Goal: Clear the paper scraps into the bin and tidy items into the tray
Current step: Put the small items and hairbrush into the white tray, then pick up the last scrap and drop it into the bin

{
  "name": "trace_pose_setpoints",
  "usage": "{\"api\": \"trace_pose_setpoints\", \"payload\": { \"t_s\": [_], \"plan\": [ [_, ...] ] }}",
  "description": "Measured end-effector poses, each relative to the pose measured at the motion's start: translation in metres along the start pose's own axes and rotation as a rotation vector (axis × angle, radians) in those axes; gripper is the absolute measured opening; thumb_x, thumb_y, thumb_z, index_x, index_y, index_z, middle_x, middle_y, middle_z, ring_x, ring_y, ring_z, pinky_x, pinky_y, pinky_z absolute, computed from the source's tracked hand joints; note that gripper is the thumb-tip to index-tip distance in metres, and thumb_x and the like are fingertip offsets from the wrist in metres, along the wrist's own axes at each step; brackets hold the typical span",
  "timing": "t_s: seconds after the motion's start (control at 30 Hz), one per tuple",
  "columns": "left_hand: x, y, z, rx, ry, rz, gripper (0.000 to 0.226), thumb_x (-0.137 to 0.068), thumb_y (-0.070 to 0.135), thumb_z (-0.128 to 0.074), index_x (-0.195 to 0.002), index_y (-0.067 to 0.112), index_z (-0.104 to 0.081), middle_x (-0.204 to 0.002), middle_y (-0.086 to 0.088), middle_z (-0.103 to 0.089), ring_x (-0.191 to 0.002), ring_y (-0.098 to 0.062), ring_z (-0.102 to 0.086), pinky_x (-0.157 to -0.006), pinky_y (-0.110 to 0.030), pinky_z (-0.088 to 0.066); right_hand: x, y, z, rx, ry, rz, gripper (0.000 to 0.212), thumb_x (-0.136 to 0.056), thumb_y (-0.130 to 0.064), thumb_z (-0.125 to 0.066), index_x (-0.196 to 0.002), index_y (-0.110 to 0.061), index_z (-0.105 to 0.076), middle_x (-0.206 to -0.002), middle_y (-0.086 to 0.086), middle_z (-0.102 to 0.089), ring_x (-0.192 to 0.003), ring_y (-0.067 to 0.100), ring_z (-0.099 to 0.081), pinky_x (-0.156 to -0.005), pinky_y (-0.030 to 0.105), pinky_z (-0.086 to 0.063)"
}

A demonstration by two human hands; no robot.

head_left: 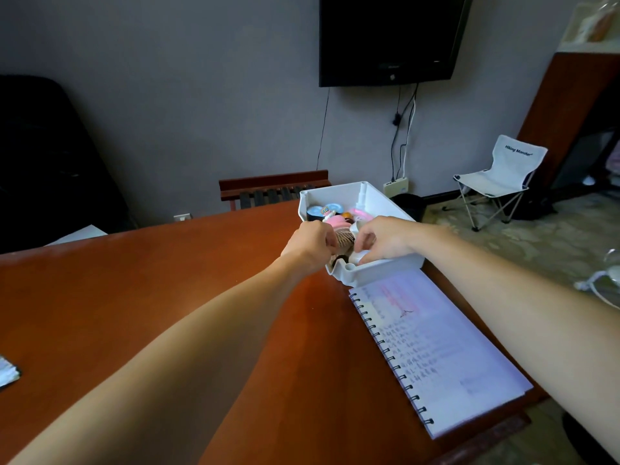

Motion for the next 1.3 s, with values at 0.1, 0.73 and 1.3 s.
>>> {"api": "trace_pose_setpoints", "payload": {
  "t_s": [0.1, 0.73, 1.3],
  "plan": [
    [0.005, -0.003, 0.004, 0.003, 0.007, -0.014, 0.011, -0.088, 0.009, -0.066, -0.094, 0.018, -0.07, -0.108, -0.007, -0.067, -0.091, -0.026, -0.062, -0.076, -0.038, -0.057, 0.0, -0.004, -0.003, 0.001, -0.002, -0.014, 0.021, -0.077, -0.039, -0.078, -0.094, -0.031, -0.068, -0.104, -0.009, -0.062, -0.103, 0.015, -0.061, -0.094, 0.033, -0.051],
    [0.121, -0.068, 0.092, -0.116, 0.148, -0.019, 0.014, -0.096, 0.019, -0.057, -0.107, 0.022, -0.065, -0.112, 0.003, -0.062, -0.091, -0.012, -0.059, -0.064, -0.017, -0.046, 0.045, -0.104, -0.012, -0.052, 0.194, 0.158, 0.015, -0.087, -0.031, -0.063, -0.1, -0.036, -0.066, -0.095, -0.015, -0.059, -0.096, 0.012, -0.061, -0.081, 0.026, -0.049],
    [0.271, -0.204, 0.171, -0.243, 0.271, 0.345, 0.026, -0.093, 0.027, -0.053, -0.117, 0.028, -0.062, -0.134, 0.004, -0.055, -0.127, -0.02, -0.042, -0.103, -0.04, -0.03, 0.052, -0.302, -0.099, -0.022, 0.107, 0.437, 0.03, -0.094, -0.028, -0.061, -0.123, -0.036, -0.057, -0.129, -0.008, -0.056, -0.116, 0.013, -0.055, -0.093, 0.027, -0.048]
  ]
}}
Point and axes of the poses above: each hand's wrist, its own x-axis away from the middle knuckle, its own z-axis out of the back of the hand, y = z × x, the point moved 1 cm from there along -x, towards the middle knuckle
